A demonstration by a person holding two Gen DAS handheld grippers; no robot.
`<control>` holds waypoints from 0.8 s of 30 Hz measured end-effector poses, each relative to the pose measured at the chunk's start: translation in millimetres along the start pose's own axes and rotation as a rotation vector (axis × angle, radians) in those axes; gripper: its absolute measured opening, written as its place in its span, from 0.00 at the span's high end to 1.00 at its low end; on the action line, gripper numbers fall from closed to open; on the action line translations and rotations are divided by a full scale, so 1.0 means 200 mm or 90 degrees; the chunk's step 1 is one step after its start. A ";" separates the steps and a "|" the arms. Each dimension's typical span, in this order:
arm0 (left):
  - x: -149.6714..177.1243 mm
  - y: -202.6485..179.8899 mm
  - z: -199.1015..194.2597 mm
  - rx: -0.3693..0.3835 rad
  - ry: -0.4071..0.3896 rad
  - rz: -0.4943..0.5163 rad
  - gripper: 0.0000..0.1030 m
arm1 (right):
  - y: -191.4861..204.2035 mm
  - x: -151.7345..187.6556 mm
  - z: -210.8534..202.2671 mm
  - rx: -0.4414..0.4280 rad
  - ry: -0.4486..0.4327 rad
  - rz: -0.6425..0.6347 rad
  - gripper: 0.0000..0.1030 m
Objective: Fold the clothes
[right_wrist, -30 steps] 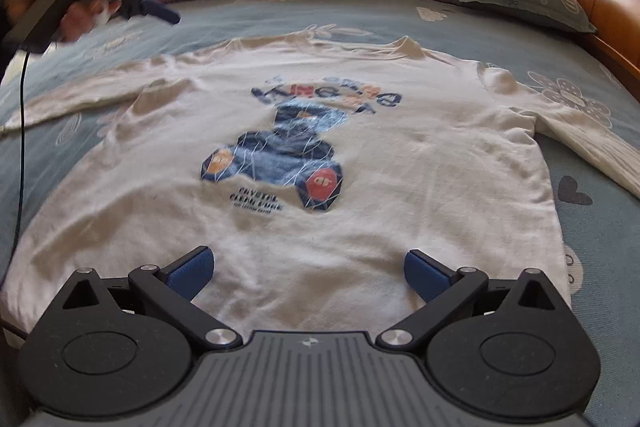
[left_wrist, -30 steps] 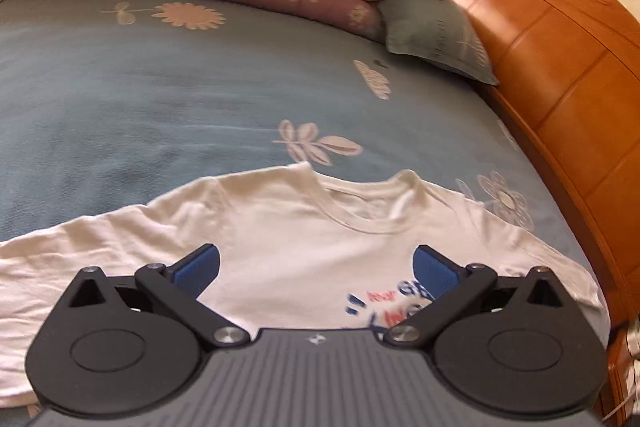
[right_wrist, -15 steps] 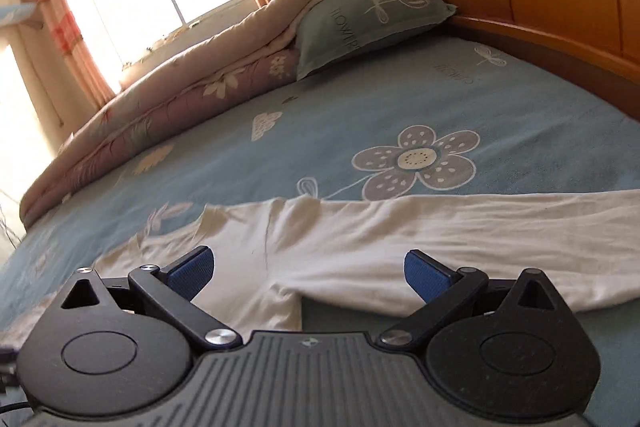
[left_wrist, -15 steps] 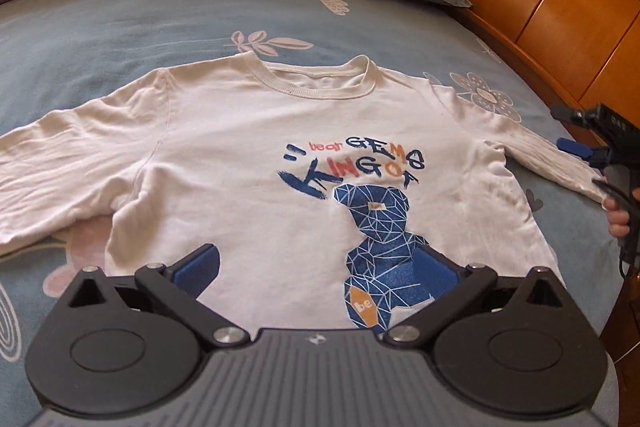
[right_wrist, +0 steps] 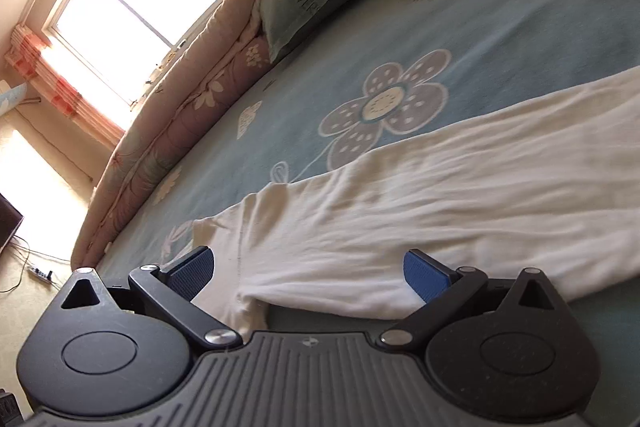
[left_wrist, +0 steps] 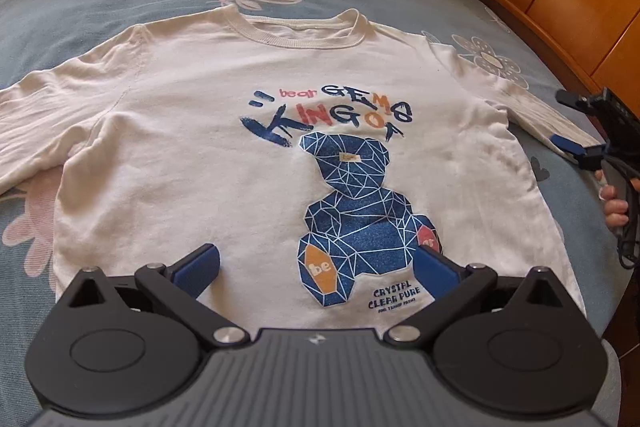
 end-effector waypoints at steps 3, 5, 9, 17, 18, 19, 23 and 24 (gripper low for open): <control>0.00 -0.01 0.01 -0.006 -0.003 -0.002 0.01 | -0.09 -0.01 -0.12 0.020 -0.021 0.032 0.00; 0.00 -0.01 0.01 -0.007 -0.003 -0.003 0.01 | -0.12 -0.05 -0.19 0.035 -0.038 0.052 0.00; 0.00 -0.01 0.01 -0.007 -0.004 -0.004 0.01 | -0.08 -0.15 -0.18 0.160 -0.058 -0.018 0.00; 0.01 -0.01 0.01 -0.001 -0.005 0.004 0.01 | -0.16 -0.09 0.05 0.483 -0.015 -0.167 0.00; 0.01 -0.01 0.01 0.000 -0.005 0.002 0.01 | -0.17 -0.08 0.03 0.475 -0.028 -0.151 0.00; 0.00 -0.01 0.01 0.001 -0.006 0.001 0.01 | -0.18 -0.08 0.02 0.466 -0.038 -0.145 0.00; 0.01 -0.01 0.02 -0.005 -0.008 0.003 0.01 | -0.17 -0.05 0.02 0.459 -0.033 -0.197 0.00; 0.01 -0.02 0.02 -0.007 -0.009 0.006 0.01 | -0.16 -0.05 0.01 0.455 -0.028 -0.207 0.00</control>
Point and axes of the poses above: each gripper's, at about its wrist camera, not at the fingertips, and z roughly the way its jaws point, y to its left, x to its underside, the point moved 7 cm from there along z, roughly the way its jaws point, and after that the axes turned 8 degrees about y, right-handed, at the moved point
